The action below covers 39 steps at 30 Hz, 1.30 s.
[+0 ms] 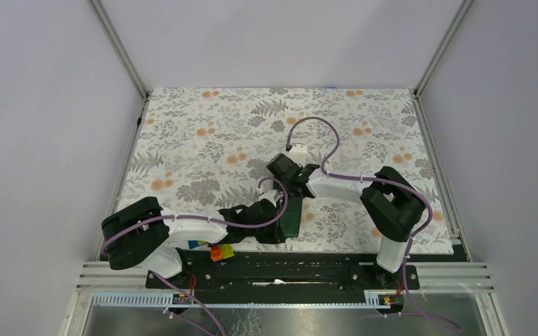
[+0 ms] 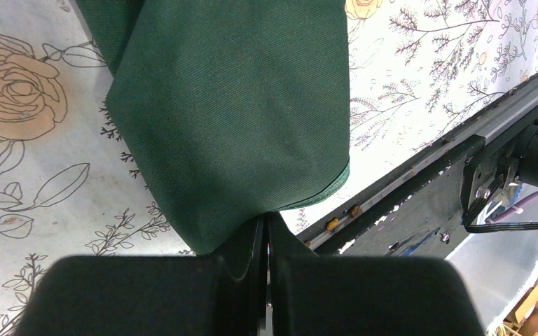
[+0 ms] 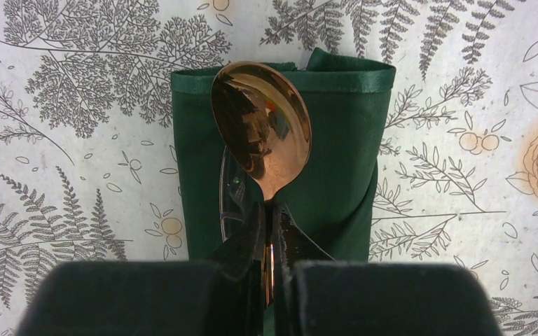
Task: Fold the napkin into a case and place the utensils inside
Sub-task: Insert the spoon into the folded napkin.
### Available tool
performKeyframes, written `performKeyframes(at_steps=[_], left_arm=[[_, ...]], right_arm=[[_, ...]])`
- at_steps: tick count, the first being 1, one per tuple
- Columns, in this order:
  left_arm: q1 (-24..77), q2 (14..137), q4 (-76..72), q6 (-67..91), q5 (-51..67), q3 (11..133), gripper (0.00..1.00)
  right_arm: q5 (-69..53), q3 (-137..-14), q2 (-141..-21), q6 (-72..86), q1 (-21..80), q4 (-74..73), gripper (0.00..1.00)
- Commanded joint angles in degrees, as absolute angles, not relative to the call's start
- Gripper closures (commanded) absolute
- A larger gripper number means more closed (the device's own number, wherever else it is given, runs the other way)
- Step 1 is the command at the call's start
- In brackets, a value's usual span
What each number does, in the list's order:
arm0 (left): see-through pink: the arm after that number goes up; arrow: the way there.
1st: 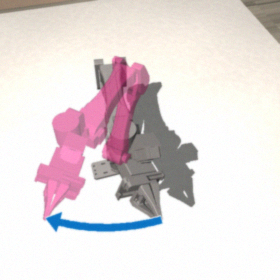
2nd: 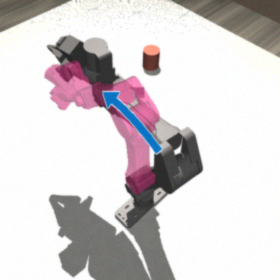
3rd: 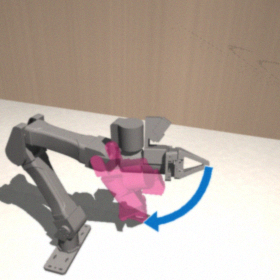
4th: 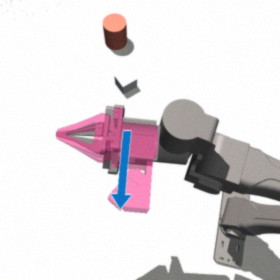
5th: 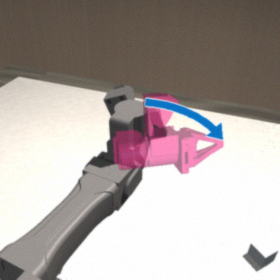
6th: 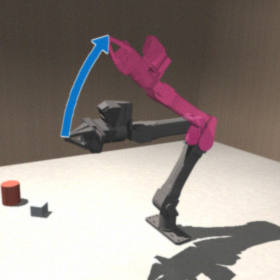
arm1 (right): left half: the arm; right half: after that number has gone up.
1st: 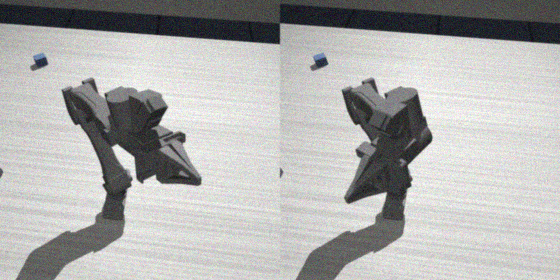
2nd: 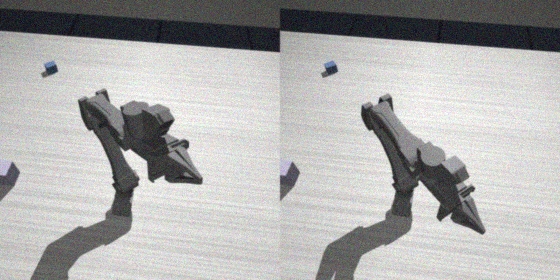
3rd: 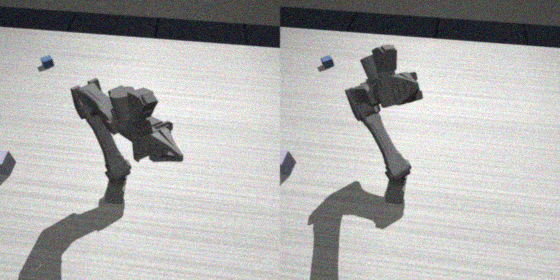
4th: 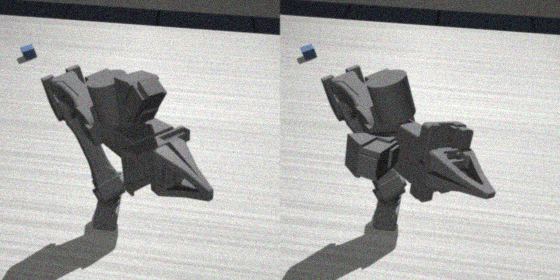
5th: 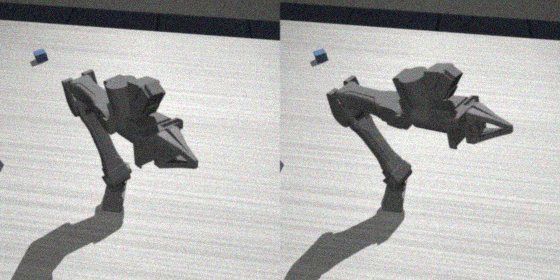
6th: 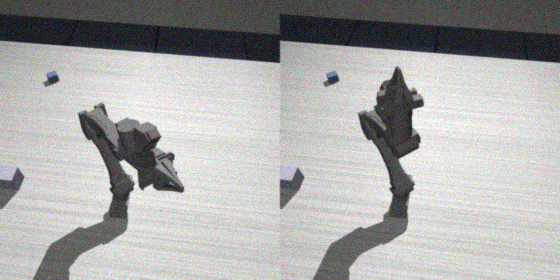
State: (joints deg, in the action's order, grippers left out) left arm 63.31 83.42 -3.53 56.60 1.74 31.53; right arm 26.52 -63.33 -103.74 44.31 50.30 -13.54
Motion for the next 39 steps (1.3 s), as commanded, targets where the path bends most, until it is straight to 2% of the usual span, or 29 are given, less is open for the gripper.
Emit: performKeyframes(at_steps=[1, 12, 15, 24, 30, 35, 39], left_arm=[[62.8, 84.37, -3.58, 56.28, 0.7, 31.61, 0.99], [62.58, 84.44, -3.41, 56.4, 0.47, 31.63, 1.0], [62.49, 84.53, -3.4, 56.29, 0.48, 31.64, 1.0], [62.34, 84.81, -3.39, 56.12, 0.73, 31.88, 1.0], [62.11, 84.98, -3.47, 56.1, 0.71, 31.87, 1.0], [61.97, 84.83, -3.36, 56.1, 0.59, 31.81, 1.0], [61.71, 84.24, -2.76, 55.61, 0.21, 31.92, 1.0]], right_arm=[[26.21, -62.67, -101.05, 47.44, 51.33, -16.03, 1.0], [24.32, -59.98, -100.24, 49.51, 51.54, -16.27, 1.0], [24.31, -59.66, -100.36, 49.22, 51.97, -15.91, 0.97], [28.11, -63.53, -99.14, 45.88, 52.13, -18.09, 0.94], [24.64, -61.53, -98.87, 49.28, 52.19, -18.37, 0.94], [21.03, -60.02, -99.44, 52.6, 52.2, -17.47, 0.9], [21.54, -59.28, -99.41, 52.38, 52.28, -17.32, 0.79]])
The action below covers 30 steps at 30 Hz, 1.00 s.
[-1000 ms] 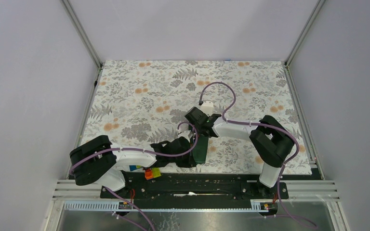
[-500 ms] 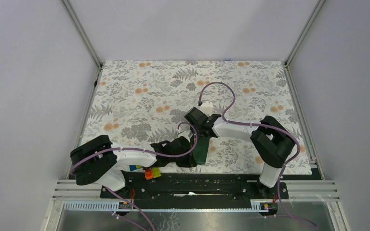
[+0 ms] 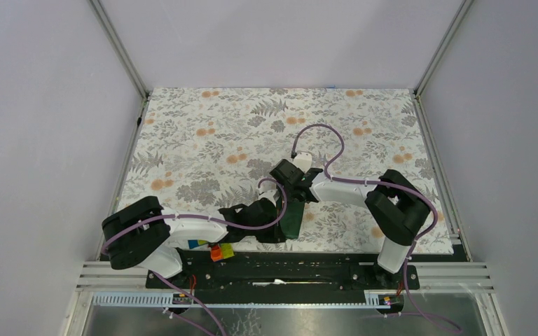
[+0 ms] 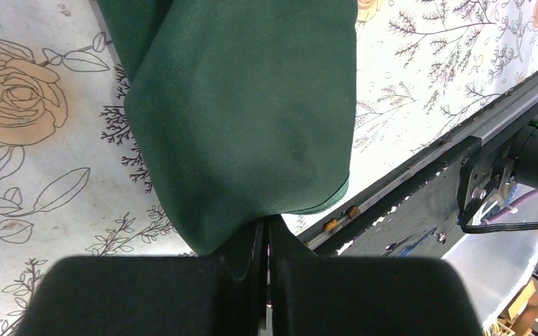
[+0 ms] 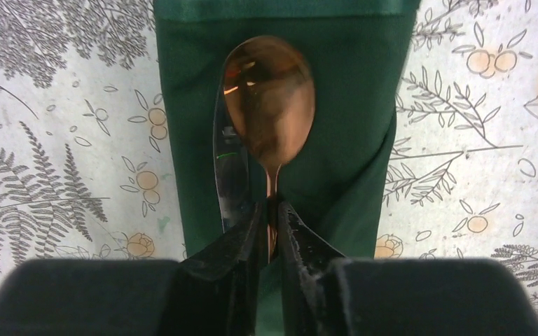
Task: Fold the napkin into a case and place the utensils inside
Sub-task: Insert the spoon into the folded napkin.
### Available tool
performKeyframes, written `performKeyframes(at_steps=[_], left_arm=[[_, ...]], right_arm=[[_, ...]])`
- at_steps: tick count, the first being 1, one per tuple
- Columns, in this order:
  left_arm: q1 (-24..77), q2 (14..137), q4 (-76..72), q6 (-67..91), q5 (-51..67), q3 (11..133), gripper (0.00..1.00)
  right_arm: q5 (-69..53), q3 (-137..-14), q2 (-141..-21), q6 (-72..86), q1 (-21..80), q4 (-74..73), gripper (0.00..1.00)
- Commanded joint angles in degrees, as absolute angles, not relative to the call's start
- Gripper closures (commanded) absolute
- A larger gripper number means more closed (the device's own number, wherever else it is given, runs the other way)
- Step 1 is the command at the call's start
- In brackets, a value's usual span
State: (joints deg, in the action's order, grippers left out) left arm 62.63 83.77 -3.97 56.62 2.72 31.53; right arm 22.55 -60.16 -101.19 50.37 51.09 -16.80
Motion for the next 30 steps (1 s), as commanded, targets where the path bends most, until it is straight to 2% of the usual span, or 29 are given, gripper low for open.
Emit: performKeyframes(at_steps=[1, 4, 7, 18, 23, 30], left_arm=[[61.63, 84.07, -2.68, 55.59, 0.18, 31.84, 1.0], [61.36, 84.0, -2.72, 55.37, 0.22, 31.79, 1.0], [61.28, 84.32, -2.97, 55.2, 0.65, 31.96, 1.0], [61.32, 83.69, -2.33, 53.72, 0.71, 32.8, 0.99], [61.39, 81.26, -2.16, 52.96, 0.63, 32.73, 0.83], [61.36, 72.13, 3.86, 51.42, 3.12, 35.89, 0.58]], right_arm=[[22.3, -59.66, -99.38, 51.57, 52.25, -17.78, 0.75], [24.5, -61.52, -99.38, 49.62, 52.14, -19.61, 0.63], [26.46, -63.2, -99.4, 48.03, 52.2, -20.57, 0.57], [29.5, -67.96, -98.22, 41.15, 49.94, -21.8, 0.43], [27.3, -67.03, -93.22, 37.35, 47.45, -21.75, 0.38], [23.74, -66.07, -77.22, 22.9, 44.53, -26.94, 0.19]])
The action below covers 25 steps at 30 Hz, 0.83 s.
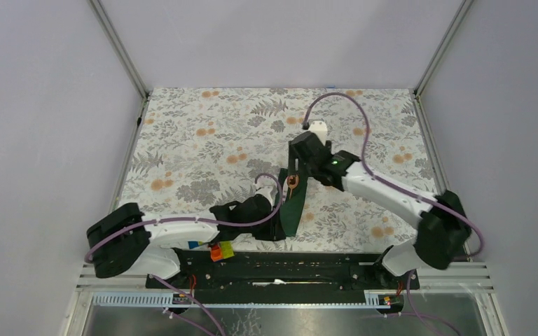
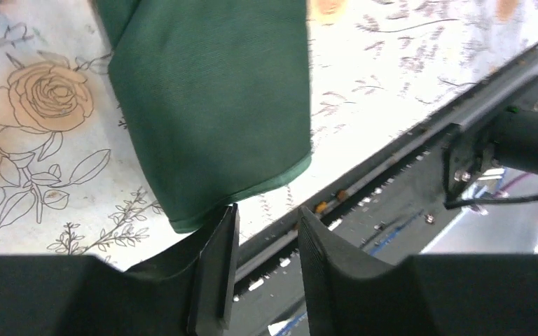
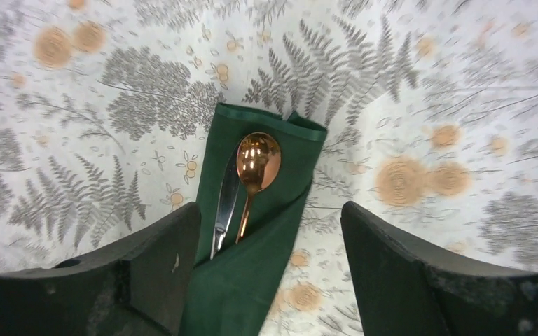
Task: Fold the napkin into a case and place the utensils inside
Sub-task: Insert the spoon into the folded napkin, then reset both arms
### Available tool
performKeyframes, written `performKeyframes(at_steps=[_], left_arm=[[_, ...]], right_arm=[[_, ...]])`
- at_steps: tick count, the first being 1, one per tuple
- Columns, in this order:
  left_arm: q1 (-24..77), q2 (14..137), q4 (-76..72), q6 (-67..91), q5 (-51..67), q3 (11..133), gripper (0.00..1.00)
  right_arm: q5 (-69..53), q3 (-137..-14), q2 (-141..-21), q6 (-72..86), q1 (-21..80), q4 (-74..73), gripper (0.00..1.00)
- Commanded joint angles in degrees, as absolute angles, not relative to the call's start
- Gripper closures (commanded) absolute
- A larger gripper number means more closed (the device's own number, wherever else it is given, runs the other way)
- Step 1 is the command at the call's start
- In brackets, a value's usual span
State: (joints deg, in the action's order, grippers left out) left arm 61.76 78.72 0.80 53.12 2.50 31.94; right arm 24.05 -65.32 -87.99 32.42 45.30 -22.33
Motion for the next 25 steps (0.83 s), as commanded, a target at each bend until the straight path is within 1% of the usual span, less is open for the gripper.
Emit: performKeyframes(at_steps=[1, 5, 8, 11, 15, 17, 20, 25], left_arm=[[61.35, 70.41, 4.73, 51.08, 4.03, 36.53, 0.55], [61.35, 62.71, 9.53, 48.85, 7.64, 41.23, 0.42], [61.26, 59.1, 19.72, 42.11, 4.28, 52.85, 0.28], [61.17, 59.27, 31.45, 32.64, -4.15, 69.28, 0.16], [61.17, 60.54, 37.54, 23.49, -13.5, 87.78, 0.03], [61.2, 60.86, 37.72, 19.8, -17.22, 95.13, 0.01], [61.22, 61.97, 38.29, 15.63, -21.77, 102.6, 0.01], [61.17, 63.59, 40.21, 12.97, -25.94, 110.68, 0.01]], right_arm=[[24.31, -66.45, -74.25, 21.27, 44.46, -28.6, 0.17], [26.1, -67.92, -59.63, 15.65, 44.43, -32.85, 0.01], [27.46, -72.33, -50.68, 13.88, 44.45, -36.99, 0.0], [27.55, -79.03, -44.68, 12.27, 44.47, -41.77, 0.0], [26.85, -86.43, -40.05, 9.21, 44.49, -44.04, 0.0], [26.84, -89.41, -38.89, 8.06, 44.52, -44.29, 0.0], [26.28, -92.88, -37.58, 6.73, 44.47, -43.88, 0.0], [23.02, -93.54, -35.98, 5.96, 44.47, -43.02, 0.0]])
